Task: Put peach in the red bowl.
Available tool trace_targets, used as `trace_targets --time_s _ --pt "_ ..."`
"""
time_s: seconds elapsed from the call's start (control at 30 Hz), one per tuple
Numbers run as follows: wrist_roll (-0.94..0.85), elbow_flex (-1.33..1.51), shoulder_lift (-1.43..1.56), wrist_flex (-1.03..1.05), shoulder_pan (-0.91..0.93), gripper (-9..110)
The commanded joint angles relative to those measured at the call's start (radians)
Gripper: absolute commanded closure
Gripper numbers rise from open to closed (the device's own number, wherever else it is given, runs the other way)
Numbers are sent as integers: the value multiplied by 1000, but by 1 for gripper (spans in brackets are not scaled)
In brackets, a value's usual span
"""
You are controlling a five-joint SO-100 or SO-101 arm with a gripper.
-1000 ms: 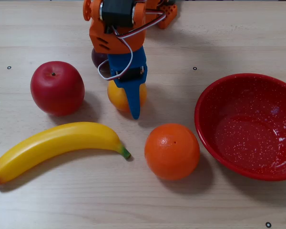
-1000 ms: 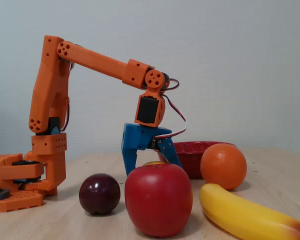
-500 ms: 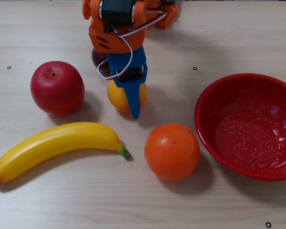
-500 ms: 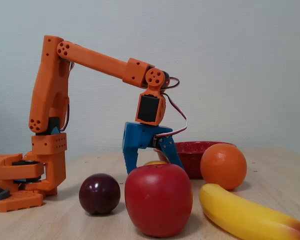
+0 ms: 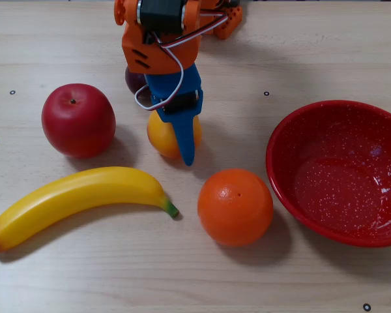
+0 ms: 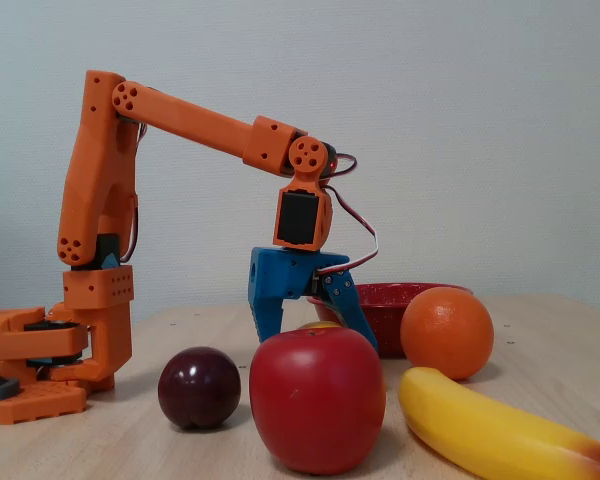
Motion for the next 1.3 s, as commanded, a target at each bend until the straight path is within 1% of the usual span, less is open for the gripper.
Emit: trace_targets --time_s 0.0,0.23,0.77,1.03,1.27 --pt "5 -55 54 15 -3 102" --pt "25 -132 117 143 6 102" --pt "17 -121 385 198 23 102" --pt "14 -222 460 233 43 102" --pt "18 -319 480 215 41 102"
